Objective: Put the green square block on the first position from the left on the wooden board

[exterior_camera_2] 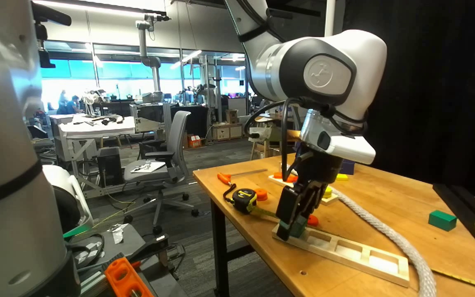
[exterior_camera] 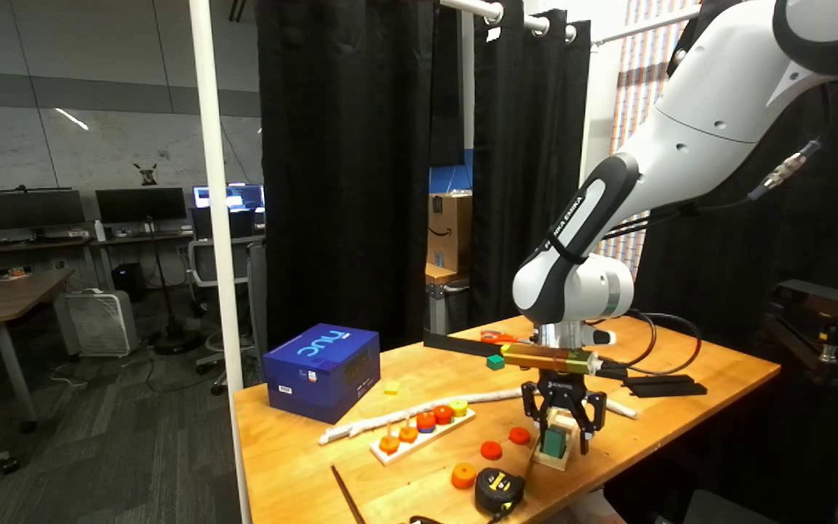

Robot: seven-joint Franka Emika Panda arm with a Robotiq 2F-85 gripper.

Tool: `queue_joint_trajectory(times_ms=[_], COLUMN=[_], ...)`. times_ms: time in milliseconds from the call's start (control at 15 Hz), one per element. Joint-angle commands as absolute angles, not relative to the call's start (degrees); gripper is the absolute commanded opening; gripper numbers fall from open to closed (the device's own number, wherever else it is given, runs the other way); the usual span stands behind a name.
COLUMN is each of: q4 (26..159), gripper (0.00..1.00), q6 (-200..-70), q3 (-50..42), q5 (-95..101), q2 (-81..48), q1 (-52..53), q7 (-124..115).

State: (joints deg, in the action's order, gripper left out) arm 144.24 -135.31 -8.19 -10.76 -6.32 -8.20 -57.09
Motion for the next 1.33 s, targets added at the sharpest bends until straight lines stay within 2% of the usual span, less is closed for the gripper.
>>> queue_joint_trajectory(times_ms=[0,667,1267], q4=[143.28,144.21,144.72], gripper=[0.99,1.00,1.00], q6=[-136.12,-137.66,-134.35], q3=[-8.81,-8.73,-4.80], q5=[-11.03,-5.65,8.06], q2=[-7.27,-3.64,12.26], q1=[-7.92,-6.54,-5.85], q7=[-56.27,-59.96,-66.70])
